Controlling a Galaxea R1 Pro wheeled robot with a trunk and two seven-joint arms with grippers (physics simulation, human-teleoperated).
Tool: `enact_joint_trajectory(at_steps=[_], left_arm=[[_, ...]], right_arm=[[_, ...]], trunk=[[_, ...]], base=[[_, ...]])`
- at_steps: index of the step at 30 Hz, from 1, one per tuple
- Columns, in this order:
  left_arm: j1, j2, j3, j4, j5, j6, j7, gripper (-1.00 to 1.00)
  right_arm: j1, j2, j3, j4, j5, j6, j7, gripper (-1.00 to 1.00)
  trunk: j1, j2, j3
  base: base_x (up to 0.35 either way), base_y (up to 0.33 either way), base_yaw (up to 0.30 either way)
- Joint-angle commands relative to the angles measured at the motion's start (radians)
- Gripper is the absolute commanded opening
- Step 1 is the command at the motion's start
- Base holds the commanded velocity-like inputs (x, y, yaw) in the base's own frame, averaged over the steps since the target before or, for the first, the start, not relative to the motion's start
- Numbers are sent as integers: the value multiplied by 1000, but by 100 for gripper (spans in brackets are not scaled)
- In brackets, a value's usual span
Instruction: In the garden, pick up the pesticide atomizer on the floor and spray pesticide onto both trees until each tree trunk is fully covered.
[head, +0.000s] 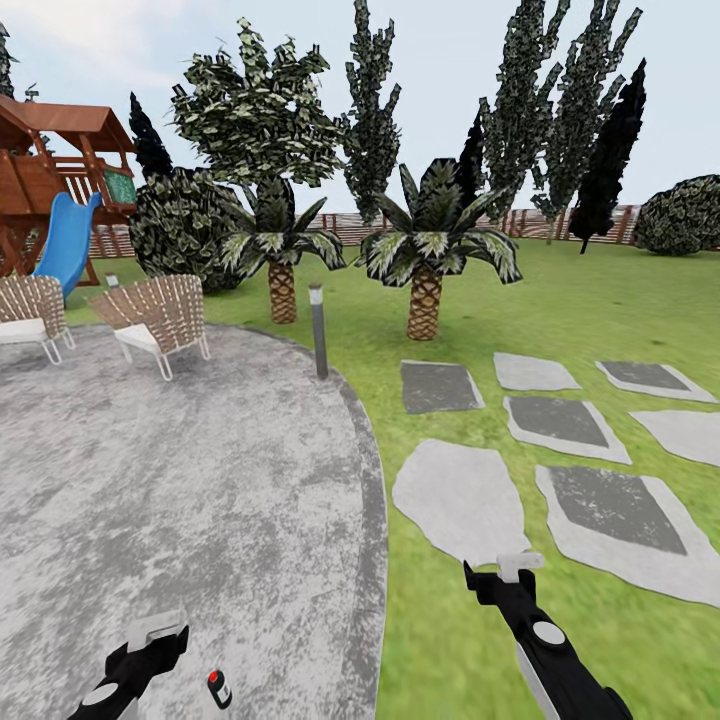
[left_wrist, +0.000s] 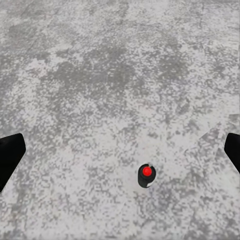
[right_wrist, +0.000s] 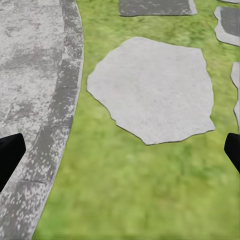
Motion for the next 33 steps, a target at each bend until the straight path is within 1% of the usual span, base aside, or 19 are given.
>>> enact_joint_trajectory(at_steps=[1,33], left_arm=[[-1,0,-1,1,8,-3,0,100],[-1,0,1,1,8,-3,0,100]], right_arm=[[0,0,0,0,1,-1,0,100],[0,1,2,2,1,-2,1,100]], trunk=[[4,-8,-4],[126,-232,-104]], base=[[0,0,0],[0,0,0]])
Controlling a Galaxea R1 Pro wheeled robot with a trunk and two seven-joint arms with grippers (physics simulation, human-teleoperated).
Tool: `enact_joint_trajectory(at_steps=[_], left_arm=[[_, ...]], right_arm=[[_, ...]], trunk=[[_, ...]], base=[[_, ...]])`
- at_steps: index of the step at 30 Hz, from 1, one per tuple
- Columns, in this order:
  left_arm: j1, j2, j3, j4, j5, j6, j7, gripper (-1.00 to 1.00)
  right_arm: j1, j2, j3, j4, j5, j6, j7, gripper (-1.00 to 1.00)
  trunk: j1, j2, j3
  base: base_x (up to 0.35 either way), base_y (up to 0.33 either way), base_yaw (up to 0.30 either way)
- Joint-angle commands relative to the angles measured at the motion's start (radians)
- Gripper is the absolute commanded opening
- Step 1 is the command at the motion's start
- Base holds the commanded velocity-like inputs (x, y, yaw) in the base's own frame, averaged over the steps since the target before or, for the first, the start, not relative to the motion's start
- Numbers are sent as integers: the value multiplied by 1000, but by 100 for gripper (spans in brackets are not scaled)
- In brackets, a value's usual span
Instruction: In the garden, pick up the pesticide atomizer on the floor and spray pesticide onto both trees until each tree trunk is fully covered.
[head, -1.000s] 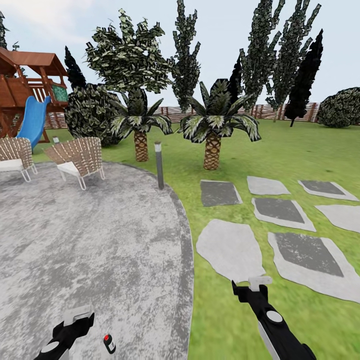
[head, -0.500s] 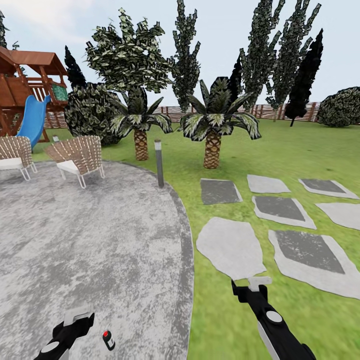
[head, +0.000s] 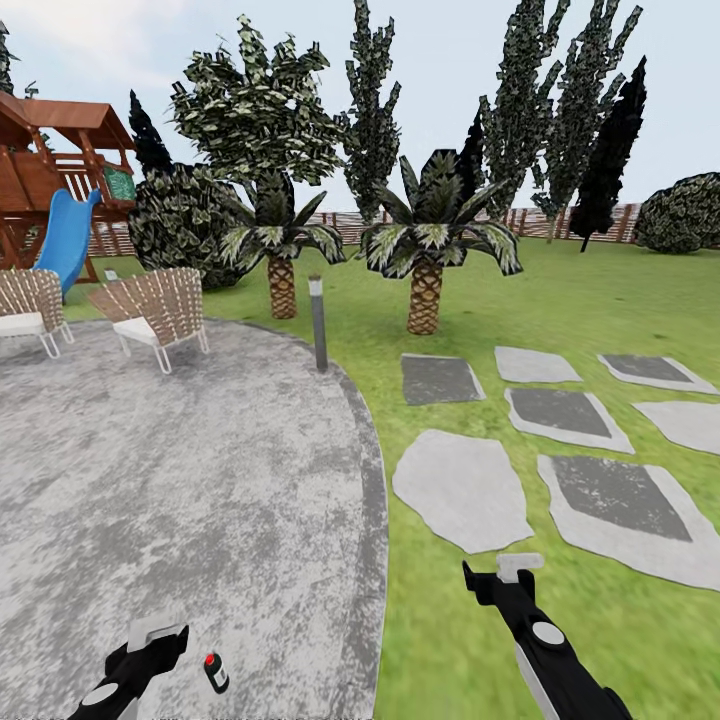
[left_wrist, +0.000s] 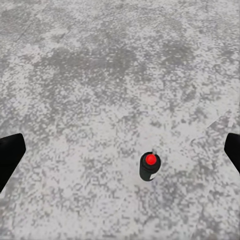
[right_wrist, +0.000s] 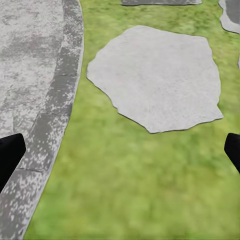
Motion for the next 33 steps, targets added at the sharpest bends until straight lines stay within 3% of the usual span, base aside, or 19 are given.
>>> enact_joint_trajectory(at_steps=[1,11,33], left_arm=[[-1,0,-1,1,8,-3,0,100],[-1,0,-2,1,9,-3,0,100],[-1,0,-4,1,8,-3,0,100]], right_arm=[[0,0,0,0,1,0,0,100],[0,0,0,1,1,0,0,100],[0,0,-1,1,1,0,0,100]], trunk=[[4,-8,-4],[42,-78,-39],[126,-232,-142]], base=[[0,0,0],[0,0,0],[0,0,0]])
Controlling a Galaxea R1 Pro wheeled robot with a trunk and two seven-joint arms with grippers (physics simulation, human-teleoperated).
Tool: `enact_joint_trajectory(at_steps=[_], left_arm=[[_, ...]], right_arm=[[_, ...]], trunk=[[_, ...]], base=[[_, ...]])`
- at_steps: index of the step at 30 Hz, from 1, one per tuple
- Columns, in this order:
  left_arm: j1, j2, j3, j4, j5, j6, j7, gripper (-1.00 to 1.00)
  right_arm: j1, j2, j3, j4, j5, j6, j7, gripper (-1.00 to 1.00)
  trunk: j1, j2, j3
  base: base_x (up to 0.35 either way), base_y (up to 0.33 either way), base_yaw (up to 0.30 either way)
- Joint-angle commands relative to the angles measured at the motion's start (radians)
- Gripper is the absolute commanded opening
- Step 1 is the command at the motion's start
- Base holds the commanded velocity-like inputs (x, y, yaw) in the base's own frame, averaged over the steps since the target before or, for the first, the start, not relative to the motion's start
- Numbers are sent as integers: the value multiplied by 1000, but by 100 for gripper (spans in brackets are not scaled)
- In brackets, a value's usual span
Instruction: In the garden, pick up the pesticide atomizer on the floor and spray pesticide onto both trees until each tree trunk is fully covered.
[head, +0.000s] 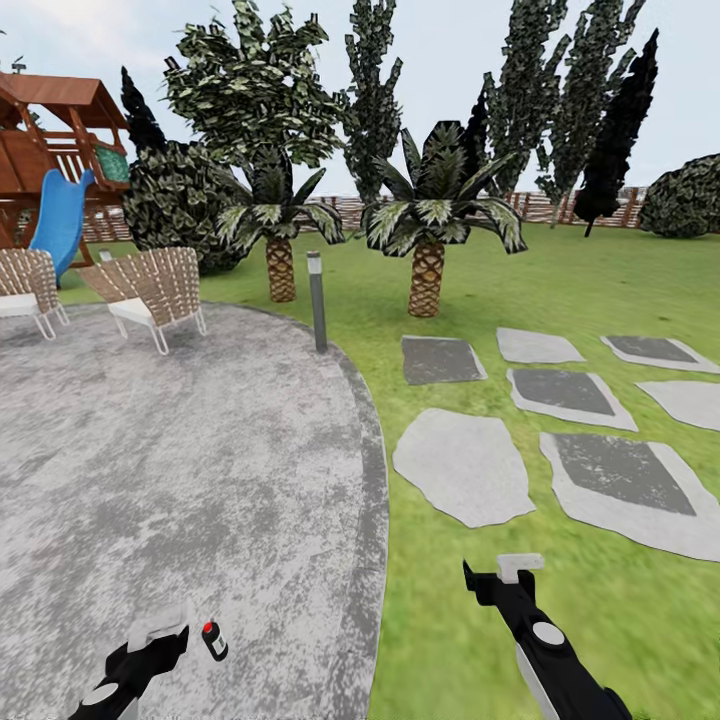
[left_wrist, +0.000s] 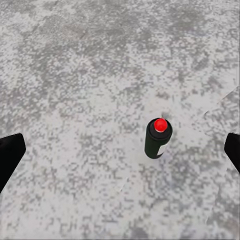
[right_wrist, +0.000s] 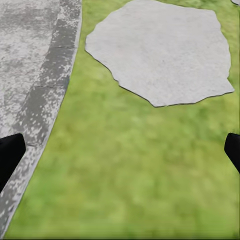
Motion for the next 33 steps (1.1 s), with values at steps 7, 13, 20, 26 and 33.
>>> enact_joint_trajectory(at_steps=[7,13,20,26,33], left_arm=[[-1,0,-2,1,8,-3,0,100],[-1,0,-3,1,8,-4,0,100],[-1,0,-3,1,8,-3,0,100],[-1,0,-2,1,8,-3,0,100],[-1,0,-3,1,8,-3,0,100]], right_arm=[[0,0,0,0,1,-1,0,100],[0,0,0,0,1,-1,0,100],[0,0,0,0,1,-1,0,100],[0,0,0,0,1,-1,0,100],[0,0,0,-1,1,-1,0,100]], trunk=[[27,-50,-34],[50,-92,-62],[77,-141,-95],[100,-183,-122],[103,-184,-154]], base=[[0,0,0],[0,0,0],[0,0,-63],[0,0,-177],[0,0,-120]])
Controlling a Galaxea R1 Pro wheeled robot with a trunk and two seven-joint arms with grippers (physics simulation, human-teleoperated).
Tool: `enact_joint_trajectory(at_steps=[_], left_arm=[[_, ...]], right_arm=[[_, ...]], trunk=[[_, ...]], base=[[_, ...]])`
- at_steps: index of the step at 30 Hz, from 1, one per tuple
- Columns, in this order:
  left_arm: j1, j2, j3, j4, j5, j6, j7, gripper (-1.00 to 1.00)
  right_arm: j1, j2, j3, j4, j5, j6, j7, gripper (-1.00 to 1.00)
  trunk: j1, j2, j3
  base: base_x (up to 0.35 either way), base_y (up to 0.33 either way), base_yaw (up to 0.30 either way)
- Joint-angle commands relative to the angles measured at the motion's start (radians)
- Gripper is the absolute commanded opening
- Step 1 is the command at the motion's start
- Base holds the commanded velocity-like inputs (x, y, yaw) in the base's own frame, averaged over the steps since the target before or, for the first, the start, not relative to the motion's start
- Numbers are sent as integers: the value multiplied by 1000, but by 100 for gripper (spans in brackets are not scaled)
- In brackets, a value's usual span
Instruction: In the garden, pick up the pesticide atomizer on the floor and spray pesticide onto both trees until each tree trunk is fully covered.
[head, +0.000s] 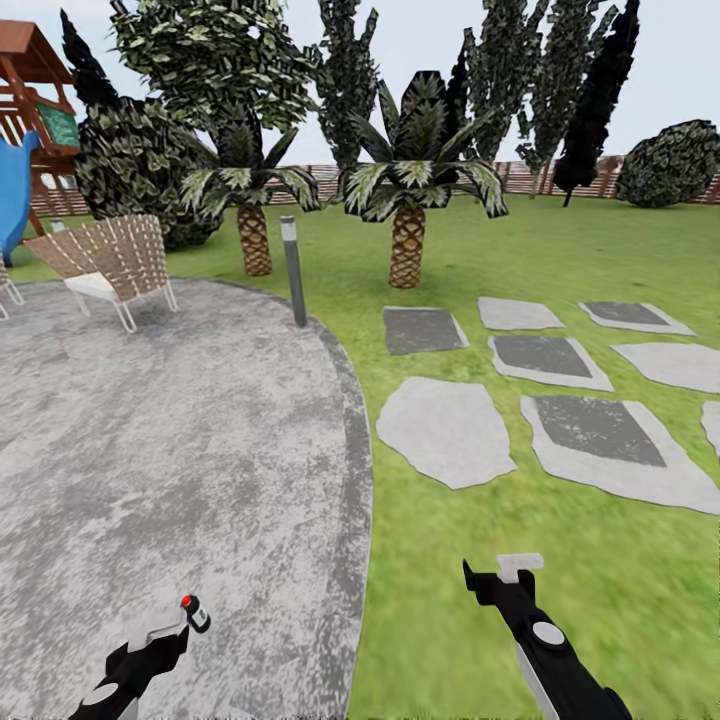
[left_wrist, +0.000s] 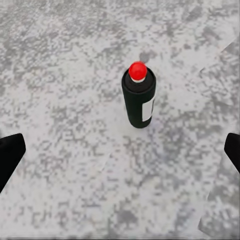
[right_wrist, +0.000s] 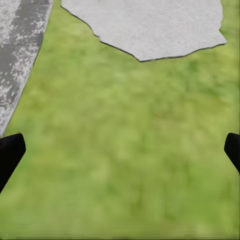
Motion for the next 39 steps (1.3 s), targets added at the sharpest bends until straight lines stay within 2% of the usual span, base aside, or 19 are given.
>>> enact_joint_trajectory(at_steps=[1,10,26,33,39], left_arm=[[0,0,-1,1,8,-3,0,100],[0,0,-3,1,8,-3,0,100],[0,0,-1,1,8,-7,-1,100],[0,2,-2,1,9,-7,-2,100],[0,3,-2,1,10,-7,-2,100]], right_arm=[[0,0,0,0,1,-1,0,100],[0,0,0,0,1,-1,0,100],[0,0,0,0,1,-1,0,100],[0,0,0,0,1,-1,0,100],[0,0,0,0,1,-1,0,100]], trunk=[[0,-1,-5],[4,-3,-41],[11,-6,-121],[11,-6,-122],[11,-6,-122]], base=[[0,0,-26],[0,0,-11],[0,0,-161],[0,0,-34],[0,208,-230]])
